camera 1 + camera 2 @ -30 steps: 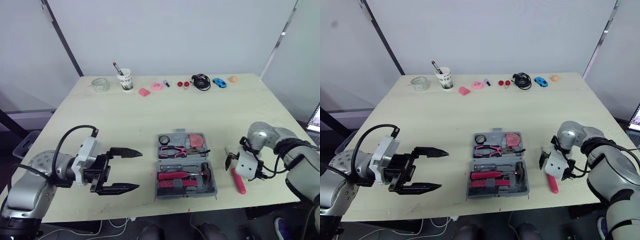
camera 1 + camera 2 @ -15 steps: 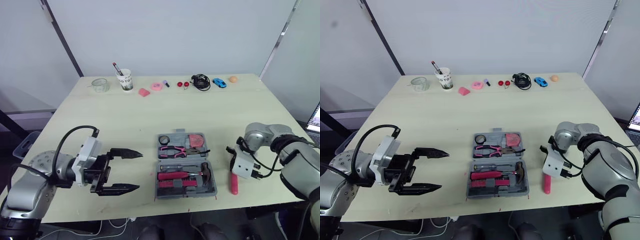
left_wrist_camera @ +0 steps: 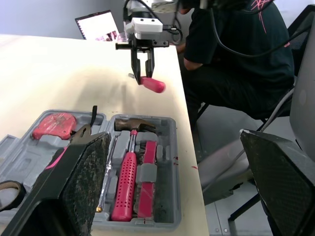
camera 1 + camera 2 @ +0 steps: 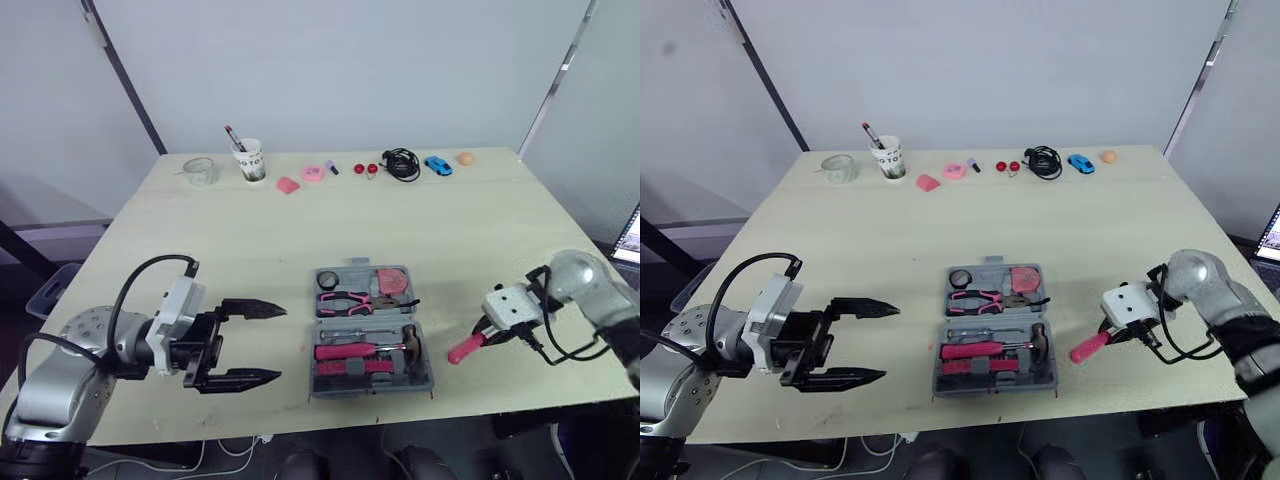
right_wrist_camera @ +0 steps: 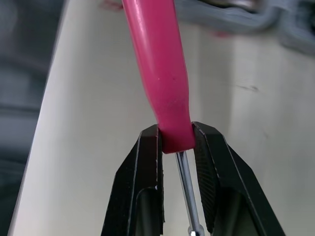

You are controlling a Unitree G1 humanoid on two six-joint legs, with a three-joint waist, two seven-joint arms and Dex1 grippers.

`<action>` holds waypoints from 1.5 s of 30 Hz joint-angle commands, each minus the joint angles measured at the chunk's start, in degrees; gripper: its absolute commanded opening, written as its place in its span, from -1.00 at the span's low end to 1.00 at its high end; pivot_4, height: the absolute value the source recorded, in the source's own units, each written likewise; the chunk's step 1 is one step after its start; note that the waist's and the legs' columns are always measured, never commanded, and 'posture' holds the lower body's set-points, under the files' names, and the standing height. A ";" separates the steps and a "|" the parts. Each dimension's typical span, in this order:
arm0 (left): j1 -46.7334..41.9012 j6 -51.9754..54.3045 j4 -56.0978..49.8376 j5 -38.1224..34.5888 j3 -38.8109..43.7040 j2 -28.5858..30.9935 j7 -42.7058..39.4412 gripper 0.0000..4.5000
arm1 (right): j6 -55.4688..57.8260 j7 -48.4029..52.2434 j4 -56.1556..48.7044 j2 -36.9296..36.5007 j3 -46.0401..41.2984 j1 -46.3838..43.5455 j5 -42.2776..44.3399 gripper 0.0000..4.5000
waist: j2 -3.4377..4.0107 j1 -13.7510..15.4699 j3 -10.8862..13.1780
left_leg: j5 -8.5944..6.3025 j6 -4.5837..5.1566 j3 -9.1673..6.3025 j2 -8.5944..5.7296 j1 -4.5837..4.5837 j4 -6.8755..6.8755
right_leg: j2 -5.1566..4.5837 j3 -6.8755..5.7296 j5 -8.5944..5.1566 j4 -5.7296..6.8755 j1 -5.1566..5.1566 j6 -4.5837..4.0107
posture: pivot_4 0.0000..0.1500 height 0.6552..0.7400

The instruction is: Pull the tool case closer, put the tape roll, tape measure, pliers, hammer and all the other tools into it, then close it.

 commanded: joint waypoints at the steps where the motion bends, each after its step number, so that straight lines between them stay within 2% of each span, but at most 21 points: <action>1: -0.45 -0.23 -0.79 -0.94 0.75 0.18 -0.50 1.00 | 19.25 -10.34 -12.18 -0.74 -7.73 4.41 1.41 -0.85 | -0.02 0.03 -0.01 | 0.00 0.00 -0.04 0.01 0.00 0.01 | 0.00 0.01 0.00 0.02 -0.01 0.00 | 1.00 1.00; 8: -1.58 -0.54 -0.10 -0.95 -0.28 0.07 -2.22 1.00 | 57.76 -25.91 -27.63 4.91 -14.79 10.94 4.35 -0.85 | -0.08 0.11 -0.03 | 0.00 -0.01 -0.02 -0.06 -0.02 0.01 | 0.06 0.03 -0.01 0.02 -0.04 0.01 | 1.00 1.00; 13: -2.85 -1.87 1.69 0.57 -1.44 -0.04 -3.48 1.00 | 85.88 -35.77 -34.09 10.85 -18.77 10.49 6.69 -0.85 | -0.12 0.12 -0.05 | -0.01 0.00 -0.03 -0.07 -0.13 0.01 | 0.05 0.02 0.00 -0.07 -0.12 0.02 | 1.00 1.00; 16: -3.79 -2.36 2.31 0.63 -2.05 -0.15 -3.83 1.00 | 95.14 -40.17 -34.64 14.42 -21.24 9.46 7.43 -0.85 | -0.13 0.06 -0.05 | -0.01 0.00 -0.09 -0.07 -0.14 0.00 | 0.06 0.02 0.00 -0.07 -0.13 0.02 | 1.00 1.00; 19: -4.96 -2.31 2.68 0.42 -2.70 -0.35 -4.08 1.00 | 101.20 -45.67 -31.75 20.13 -25.48 6.97 7.09 -0.85 | -0.13 -0.09 -0.05 | -0.01 0.00 -0.10 -0.08 -0.18 -0.01 | 0.07 0.02 0.00 -0.10 -0.15 0.02 | 1.00 1.00; 22: -5.72 -2.00 2.69 0.23 -3.10 -0.50 -4.07 1.00 | 101.89 -50.83 -29.11 24.97 -29.02 5.52 6.89 -0.85 | -0.16 -0.12 -0.06 | -0.01 0.00 -0.06 -0.08 -0.21 -0.02 | 0.11 0.00 0.00 -0.11 -0.16 0.03 | 1.00 1.00; 25: -6.28 -1.74 2.38 0.21 -3.47 -0.60 -3.80 1.00 | 101.89 -57.62 -26.49 32.76 -34.03 2.40 4.85 -0.85 | -0.23 -0.24 -0.11 | -0.01 0.00 -0.02 -0.07 -0.28 -0.04 | 0.16 -0.05 0.00 -0.17 -0.17 0.03 | 1.00 1.00; 32: -5.69 -1.79 1.81 0.02 -3.53 -0.65 -3.35 1.00 | 99.27 -63.78 -23.07 36.06 -35.15 1.29 4.38 -0.85 | -0.23 -0.33 -0.11 | -0.01 -0.01 -0.09 -0.05 -0.41 -0.04 | 0.19 -0.07 0.01 -0.25 -0.20 0.04 | 1.00 1.00; 34: -5.49 -1.79 1.65 -0.01 -3.43 -0.71 -3.16 1.00 | 97.43 -63.38 -23.13 35.33 -34.20 2.00 5.35 -0.39 | -0.30 -0.38 -0.15 | -0.01 0.00 -0.10 -0.05 -0.41 -0.03 | 0.19 -0.07 0.01 -0.26 -0.20 0.03 | 1.00 1.00; 36: -5.12 -1.87 1.49 0.00 -3.26 -0.68 -3.08 1.00 | 96.21 -62.78 -24.40 34.46 -33.63 3.01 6.39 -0.07 | -0.30 -0.45 -0.15 | -0.01 0.00 -0.10 -0.05 -0.41 -0.03 | 0.19 -0.07 0.01 -0.26 -0.19 0.03 | 1.00 1.00; 38: -4.87 -1.87 1.36 -0.04 -3.14 -0.66 -3.04 1.00 | 93.85 -62.04 -26.16 32.67 -32.00 4.25 7.21 0.42 | -0.30 -0.35 -0.15 | -0.01 0.00 -0.14 -0.05 -0.41 -0.04 | 0.19 -0.09 0.01 -0.27 -0.19 0.04 | 1.00 1.00; 40: -4.58 -1.89 1.20 -0.16 -2.97 -0.65 -3.04 1.00 | 92.57 -60.94 -28.40 30.96 -30.92 5.33 8.41 0.82 | -0.29 -0.23 -0.15 | -0.01 0.00 -0.14 -0.05 -0.43 -0.04 | 0.19 -0.09 0.01 -0.28 -0.19 0.04 | 1.00 1.00; 45: -4.42 -1.84 1.38 -0.52 -2.69 -0.57 -3.30 1.00 | 82.87 -56.93 -35.03 26.55 -29.74 10.33 11.11 0.82 | -0.27 -0.22 -0.14 | -0.01 0.00 -0.20 -0.05 -0.50 -0.05 | 0.19 -0.12 0.00 -0.35 -0.20 0.04 | 1.00 1.00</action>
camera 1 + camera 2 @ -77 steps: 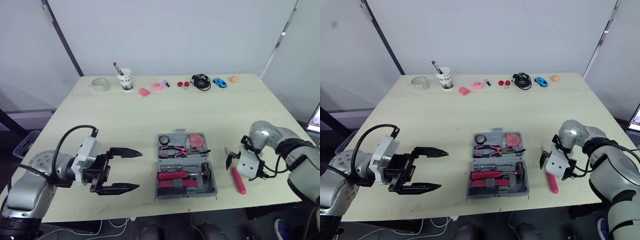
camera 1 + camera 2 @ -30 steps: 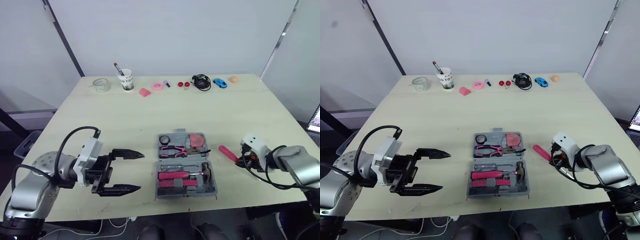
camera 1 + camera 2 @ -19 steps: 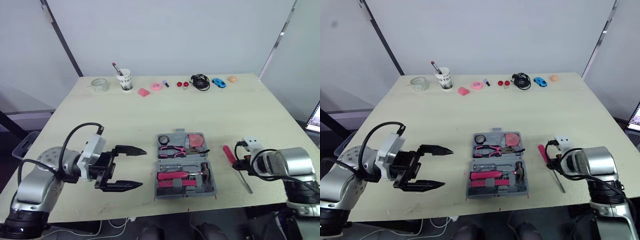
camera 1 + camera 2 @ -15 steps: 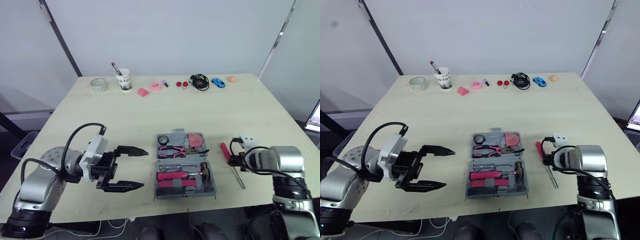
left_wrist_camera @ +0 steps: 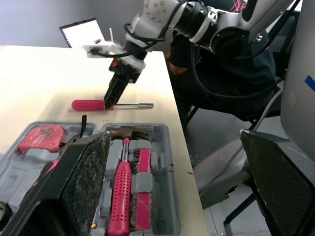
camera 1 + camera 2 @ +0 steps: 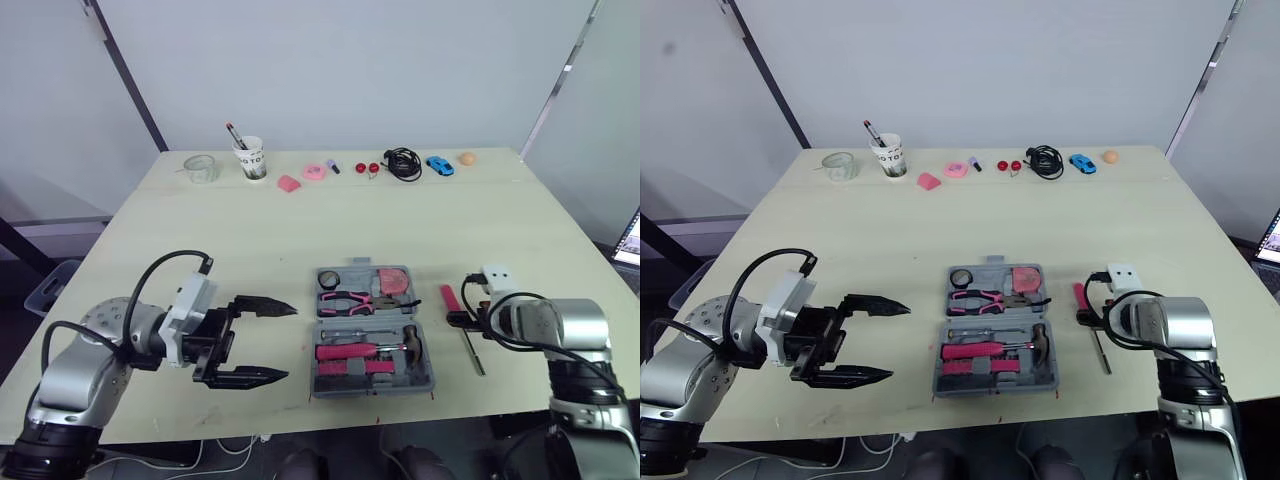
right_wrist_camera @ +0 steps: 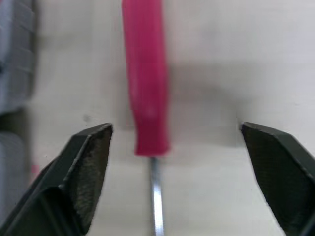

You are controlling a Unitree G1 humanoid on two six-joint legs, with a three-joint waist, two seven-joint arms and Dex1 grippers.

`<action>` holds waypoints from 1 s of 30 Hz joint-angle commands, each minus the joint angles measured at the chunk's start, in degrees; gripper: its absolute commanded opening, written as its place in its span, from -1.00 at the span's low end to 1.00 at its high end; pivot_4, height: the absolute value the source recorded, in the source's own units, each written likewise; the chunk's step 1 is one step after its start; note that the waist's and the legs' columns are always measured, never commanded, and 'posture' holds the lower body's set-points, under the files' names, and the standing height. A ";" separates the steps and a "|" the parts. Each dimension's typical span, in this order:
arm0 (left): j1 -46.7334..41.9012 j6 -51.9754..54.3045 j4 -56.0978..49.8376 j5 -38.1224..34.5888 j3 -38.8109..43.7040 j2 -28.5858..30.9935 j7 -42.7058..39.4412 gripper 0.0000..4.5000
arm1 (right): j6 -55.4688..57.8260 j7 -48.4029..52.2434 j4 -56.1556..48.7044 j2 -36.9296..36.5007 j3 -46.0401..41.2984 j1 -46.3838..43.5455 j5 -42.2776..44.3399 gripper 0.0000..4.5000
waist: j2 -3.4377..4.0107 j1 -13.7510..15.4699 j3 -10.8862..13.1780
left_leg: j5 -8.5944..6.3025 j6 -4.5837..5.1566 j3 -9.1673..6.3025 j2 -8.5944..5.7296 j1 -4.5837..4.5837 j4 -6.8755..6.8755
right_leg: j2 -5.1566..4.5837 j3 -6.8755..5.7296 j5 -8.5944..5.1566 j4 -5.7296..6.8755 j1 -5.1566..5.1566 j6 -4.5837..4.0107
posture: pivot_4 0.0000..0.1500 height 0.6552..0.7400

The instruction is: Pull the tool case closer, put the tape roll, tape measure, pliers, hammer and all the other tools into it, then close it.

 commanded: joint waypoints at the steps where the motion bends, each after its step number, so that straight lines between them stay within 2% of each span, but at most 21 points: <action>1: -0.06 -0.35 -1.10 -1.13 1.54 0.25 -0.58 1.00 | -7.10 2.81 -6.08 -2.30 -0.60 2.41 2.45 0.82 | 0.00 -0.09 0.00 | 0.00 0.00 -0.02 0.00 0.01 -0.01 | 0.00 -0.01 0.00 0.00 0.00 0.00 | 1.00 1.00; 5: -0.03 -0.19 -0.81 -1.65 2.02 0.44 -0.77 1.00 | -24.26 6.91 -9.55 -4.38 -0.09 10.56 2.42 0.82 | -0.01 0.11 0.00 | 0.00 0.00 -0.12 0.02 0.00 -0.02 | 0.06 -0.08 -0.01 -0.01 0.02 0.01 | 1.00 1.00; 12: -0.74 0.53 -1.14 -2.13 1.98 0.45 -0.13 1.00 | -39.50 4.84 -7.14 0.66 0.60 18.64 1.80 0.82 | -0.01 0.00 -0.01 | 0.00 0.00 -0.18 0.03 -0.04 0.01 | 0.06 -0.10 0.00 -0.05 0.02 0.02 | 1.00 1.00; 18: -0.84 0.43 -0.85 -1.78 1.82 0.28 -0.07 1.00 | -51.21 1.01 -0.51 4.74 3.88 20.49 -2.34 0.82 | -0.01 0.01 -0.01 | 0.00 0.00 -0.19 0.04 -0.03 0.01 | 0.08 -0.10 -0.01 -0.04 0.02 0.00 | 1.00 1.00; 24: -1.25 -0.07 -0.15 -1.26 1.63 0.37 -0.44 1.00 | -56.37 -1.93 5.60 7.04 3.78 20.13 -3.09 0.82 | -0.01 0.11 0.00 | 0.01 -0.01 -0.18 0.04 -0.03 0.01 | 0.07 -0.10 0.00 -0.04 0.03 0.00 | 1.00 1.00; 26: -1.53 -0.39 0.19 -0.94 1.51 0.36 -0.53 1.00 | -55.35 -3.39 6.96 8.39 2.64 19.92 -2.06 0.60 | -0.02 0.09 -0.01 | 0.01 -0.01 -0.18 0.04 -0.03 0.01 | 0.07 -0.10 0.00 -0.04 0.03 -0.01 | 1.00 1.00; 29: -1.71 -0.68 0.69 -0.83 1.46 0.33 -0.73 1.00 | -56.04 -3.54 7.43 8.43 3.14 20.03 -2.58 0.05 | -0.02 0.06 -0.01 | 0.01 -0.01 -0.17 0.04 -0.01 0.01 | 0.08 -0.10 0.00 -0.02 0.03 -0.01 | 1.00 1.00; 30: -1.82 -0.75 0.89 -0.78 1.40 0.33 -0.81 1.00 | -56.58 -3.57 7.57 8.38 3.38 19.99 -2.80 -0.20 | -0.02 0.06 -0.01 | 0.01 -0.01 -0.18 0.04 0.00 0.01 | 0.08 -0.08 0.00 -0.02 0.03 -0.01 | 1.00 1.00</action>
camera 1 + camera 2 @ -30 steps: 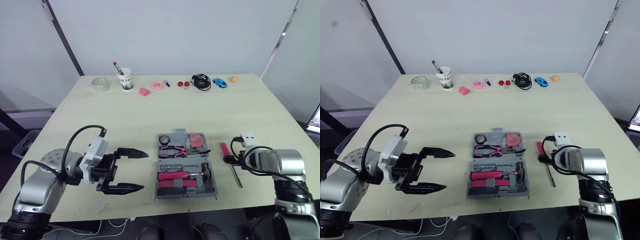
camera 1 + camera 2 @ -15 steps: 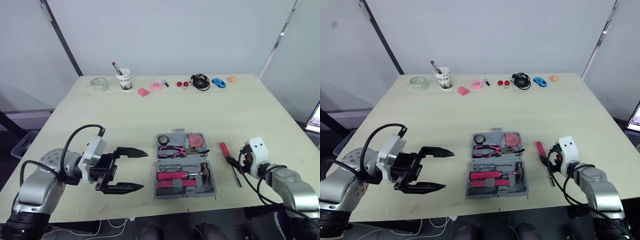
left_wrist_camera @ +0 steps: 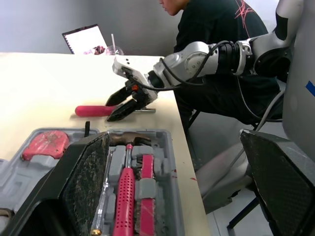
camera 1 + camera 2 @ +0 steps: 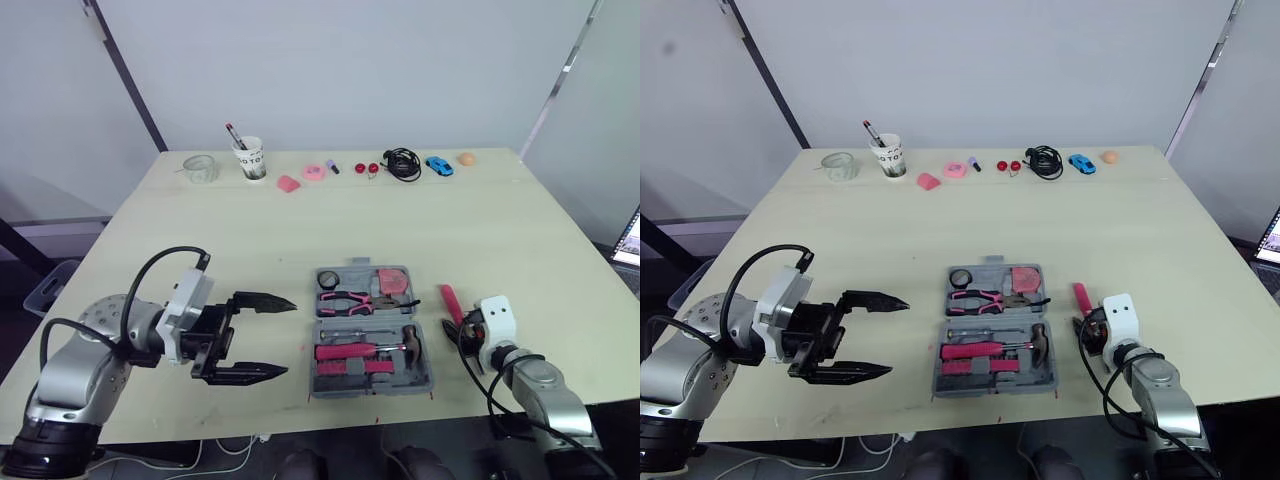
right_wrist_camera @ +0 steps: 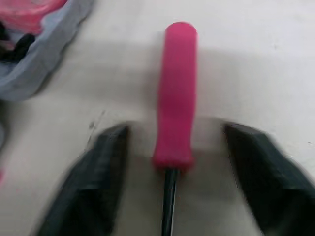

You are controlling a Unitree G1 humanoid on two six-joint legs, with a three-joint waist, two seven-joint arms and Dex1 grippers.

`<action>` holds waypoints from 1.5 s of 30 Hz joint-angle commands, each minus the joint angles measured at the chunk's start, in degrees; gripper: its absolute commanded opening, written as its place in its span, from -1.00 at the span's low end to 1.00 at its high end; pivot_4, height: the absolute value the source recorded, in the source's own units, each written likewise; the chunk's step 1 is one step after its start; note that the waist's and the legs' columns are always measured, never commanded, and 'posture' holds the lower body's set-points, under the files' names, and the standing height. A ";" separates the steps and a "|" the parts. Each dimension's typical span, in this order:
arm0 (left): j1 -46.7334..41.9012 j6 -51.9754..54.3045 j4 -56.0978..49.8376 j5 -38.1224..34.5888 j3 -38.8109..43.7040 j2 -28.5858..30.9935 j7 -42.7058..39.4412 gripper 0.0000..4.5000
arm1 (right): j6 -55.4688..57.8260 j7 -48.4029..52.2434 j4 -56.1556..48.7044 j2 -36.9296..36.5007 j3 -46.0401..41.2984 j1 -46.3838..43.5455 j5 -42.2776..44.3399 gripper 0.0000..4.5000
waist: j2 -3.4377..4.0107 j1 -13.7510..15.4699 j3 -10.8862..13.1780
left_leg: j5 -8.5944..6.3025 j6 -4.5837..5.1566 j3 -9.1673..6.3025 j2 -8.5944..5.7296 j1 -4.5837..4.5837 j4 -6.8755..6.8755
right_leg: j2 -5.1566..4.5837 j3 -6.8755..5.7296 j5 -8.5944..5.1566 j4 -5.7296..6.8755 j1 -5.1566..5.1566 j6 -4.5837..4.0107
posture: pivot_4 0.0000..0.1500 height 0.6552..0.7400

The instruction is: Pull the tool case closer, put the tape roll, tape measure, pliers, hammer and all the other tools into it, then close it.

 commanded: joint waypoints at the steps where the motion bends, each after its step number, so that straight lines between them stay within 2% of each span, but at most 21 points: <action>1: -0.74 -0.87 0.26 0.08 0.93 0.29 -0.89 1.00 | -1.67 -0.27 -0.17 -0.17 -0.29 -0.21 -0.08 -0.36 | 0.00 0.00 0.00 | 0.00 0.00 0.00 0.00 0.00 0.00 | 0.00 0.00 0.00 0.00 0.00 0.00 | 1.00 1.00; 4: -0.91 -1.01 0.64 0.13 0.85 0.27 -0.97 1.00 | -2.74 -0.45 0.17 -0.51 0.08 -0.13 -0.62 -0.81 | 0.00 -0.01 0.00 | 0.00 0.00 0.01 0.00 0.00 0.00 | 0.00 0.00 0.00 0.00 0.00 0.00 | 1.00 1.00; 10: -1.59 -1.12 1.55 0.05 0.57 0.01 -1.13 1.00 | -4.65 0.03 -0.08 -1.47 0.52 0.77 -1.33 -0.81 | 0.00 0.04 0.00 | 0.00 0.00 0.01 0.00 0.00 0.00 | 0.00 0.00 0.00 0.00 0.00 0.00 | 1.00 1.00; 17: -2.19 -2.73 4.26 0.11 1.01 -0.08 -2.99 1.00 | -2.23 6.14 -9.67 -5.88 0.40 2.04 2.49 -0.81 | 0.03 0.04 0.02 | 0.00 0.00 0.04 -0.02 -0.01 0.00 | -0.01 0.01 0.00 0.00 0.00 0.00 | 1.00 1.00; 25: -3.23 -5.09 8.84 1.18 1.53 1.14 -4.65 1.00 | 2.18 19.70 -20.84 -18.05 5.47 1.47 4.90 -0.81 | -0.06 0.18 -0.02 | 0.00 0.01 0.01 0.01 0.01 0.01 | 0.03 0.01 0.00 0.02 0.00 0.00 | 1.00 1.00; 32: -2.92 -8.11 11.59 0.95 -0.11 3.51 -6.11 1.00 | 11.04 29.83 -26.80 -24.58 18.71 -7.77 3.91 -0.81 | -0.03 0.18 0.00 | 0.00 0.01 -0.01 0.02 0.01 0.03 | 0.04 0.00 0.00 0.03 -0.01 -0.01 | 1.00 1.00; 42: -0.48 -9.99 11.86 -0.73 0.24 5.81 -6.11 1.00 | 17.16 33.95 -28.49 -23.45 33.01 -18.44 0.61 -0.81 | -0.08 0.37 0.00 | 0.00 0.01 0.00 0.01 -0.08 0.07 | -0.03 -0.08 -0.01 -0.01 -0.02 -0.02 | 1.00 1.00; 45: 2.79 -10.61 9.52 -1.43 0.32 7.05 -6.11 1.00 | 18.29 35.15 -29.08 -23.28 36.67 -20.40 -0.29 -0.81 | -0.09 0.23 0.00 | -0.01 0.01 0.00 0.02 -0.06 0.07 | -0.03 -0.10 -0.01 0.00 -0.03 -0.02 | 1.00 1.00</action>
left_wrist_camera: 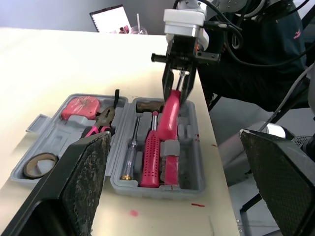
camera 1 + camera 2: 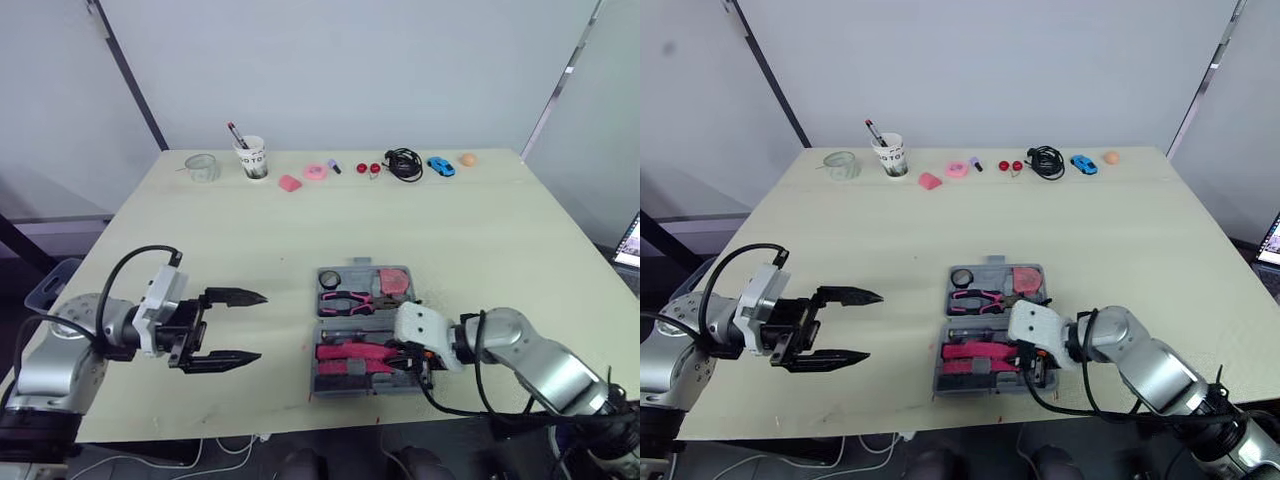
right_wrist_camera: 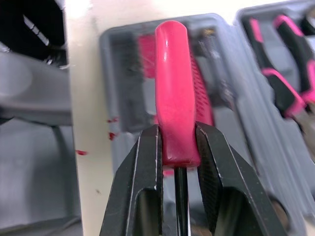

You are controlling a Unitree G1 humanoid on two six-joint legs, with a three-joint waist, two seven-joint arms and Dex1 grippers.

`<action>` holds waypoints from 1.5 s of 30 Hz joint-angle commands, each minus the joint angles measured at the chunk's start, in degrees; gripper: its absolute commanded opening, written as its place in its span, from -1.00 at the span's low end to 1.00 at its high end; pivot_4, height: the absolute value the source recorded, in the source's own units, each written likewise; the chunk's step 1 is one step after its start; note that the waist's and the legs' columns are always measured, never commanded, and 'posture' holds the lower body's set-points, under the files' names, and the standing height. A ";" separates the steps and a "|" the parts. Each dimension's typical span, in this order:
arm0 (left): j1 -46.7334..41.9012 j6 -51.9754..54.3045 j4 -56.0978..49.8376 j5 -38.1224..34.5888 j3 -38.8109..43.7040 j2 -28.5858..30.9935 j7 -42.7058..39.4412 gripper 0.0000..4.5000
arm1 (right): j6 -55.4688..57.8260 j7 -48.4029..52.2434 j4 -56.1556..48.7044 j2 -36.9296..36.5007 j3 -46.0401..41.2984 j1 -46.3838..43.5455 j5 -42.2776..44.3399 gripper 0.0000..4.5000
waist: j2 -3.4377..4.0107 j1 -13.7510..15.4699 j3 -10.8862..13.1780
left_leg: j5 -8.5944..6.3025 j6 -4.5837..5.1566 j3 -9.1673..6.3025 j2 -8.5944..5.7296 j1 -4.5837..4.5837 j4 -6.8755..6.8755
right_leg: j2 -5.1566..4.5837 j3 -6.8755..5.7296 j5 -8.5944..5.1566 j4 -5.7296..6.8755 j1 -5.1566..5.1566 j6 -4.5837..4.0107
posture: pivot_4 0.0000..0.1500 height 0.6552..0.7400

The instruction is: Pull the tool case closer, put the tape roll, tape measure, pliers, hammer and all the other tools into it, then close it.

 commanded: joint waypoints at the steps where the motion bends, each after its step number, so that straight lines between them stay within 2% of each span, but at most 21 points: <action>1: 2.95 -1.65 -3.61 -1.81 1.11 2.13 -3.44 1.00 | 1.47 1.47 -1.88 0.55 2.68 -2.32 -0.80 -0.81 | 0.00 -0.04 0.00 | 0.00 0.00 0.00 0.01 0.00 -0.01 | 0.00 -0.01 0.00 0.00 -0.01 0.00 | 1.00 1.00; 10: 7.73 -11.23 -2.25 -2.94 -2.39 7.97 -3.44 1.00 | 1.95 2.77 1.53 3.50 8.76 -7.46 -4.72 -0.81 | 0.01 0.23 0.03 | 0.00 -0.01 -0.02 0.03 0.01 -0.01 | -0.18 -0.18 0.00 0.02 -0.07 -0.02 | 1.00 1.00; 14: 5.99 -13.68 -0.90 -2.40 -4.16 6.88 -3.44 1.00 | 4.19 3.52 1.42 2.96 9.46 -8.09 -4.84 -0.81 | -0.04 0.18 0.01 | 0.01 -0.01 0.02 -0.04 -0.03 0.01 | -0.28 -0.24 0.00 0.01 -0.07 -0.01 | 1.00 1.00; 18: 4.96 -14.29 -0.79 -1.57 -5.43 5.22 -3.44 1.00 | 2.55 3.05 3.58 3.10 10.47 -7.69 -6.71 -0.81 | -0.04 0.10 0.01 | 0.01 -0.01 0.00 -0.08 -0.03 0.01 | -0.27 -0.29 0.00 0.01 -0.05 -0.01 | 1.00 1.00; 28: 5.06 -15.71 -0.48 -0.13 -6.73 5.58 -3.44 1.00 | -2.56 5.33 9.67 4.24 12.54 -8.96 -10.28 -0.81 | -0.03 -0.02 0.01 | 0.01 0.00 -0.02 -0.06 -0.03 0.02 | -0.21 -0.31 0.00 0.03 -0.02 0.00 | 1.00 1.00; 45: 6.77 -15.71 -0.68 -0.22 -6.13 6.26 -3.44 1.00 | 1.40 3.91 10.20 11.76 13.75 -9.27 -12.50 -0.81 | -0.07 -0.37 -0.01 | 0.02 -0.02 -0.07 0.07 0.08 0.01 | -0.02 -0.32 -0.01 0.20 -0.02 -0.09 | 1.00 1.00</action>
